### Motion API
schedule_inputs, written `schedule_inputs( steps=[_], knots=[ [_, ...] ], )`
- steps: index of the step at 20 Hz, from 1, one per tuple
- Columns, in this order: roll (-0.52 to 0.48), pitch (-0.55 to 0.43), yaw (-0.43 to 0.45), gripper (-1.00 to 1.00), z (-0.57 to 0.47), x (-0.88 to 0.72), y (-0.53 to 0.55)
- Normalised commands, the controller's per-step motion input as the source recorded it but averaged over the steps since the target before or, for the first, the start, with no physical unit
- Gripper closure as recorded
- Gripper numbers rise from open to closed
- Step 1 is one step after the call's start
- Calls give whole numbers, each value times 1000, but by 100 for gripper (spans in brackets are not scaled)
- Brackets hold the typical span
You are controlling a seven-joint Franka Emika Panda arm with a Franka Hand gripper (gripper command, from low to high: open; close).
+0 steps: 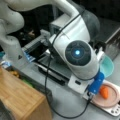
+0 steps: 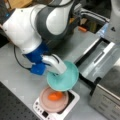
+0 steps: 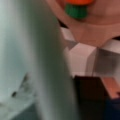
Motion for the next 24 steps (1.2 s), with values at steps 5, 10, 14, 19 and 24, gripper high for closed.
schedule_inputs(
  steps=[5, 10, 14, 19, 24],
  knots=[
    [-43, -255, -262, 100, -98, -686, 230],
    [-2, -263, -254, 100, -98, -526, 55],
    [52, -256, -207, 100, -132, -399, -7],
    [89, -247, -162, 100, -142, -398, -42],
    [67, -284, -142, 100, -176, -547, -42]
  ],
)
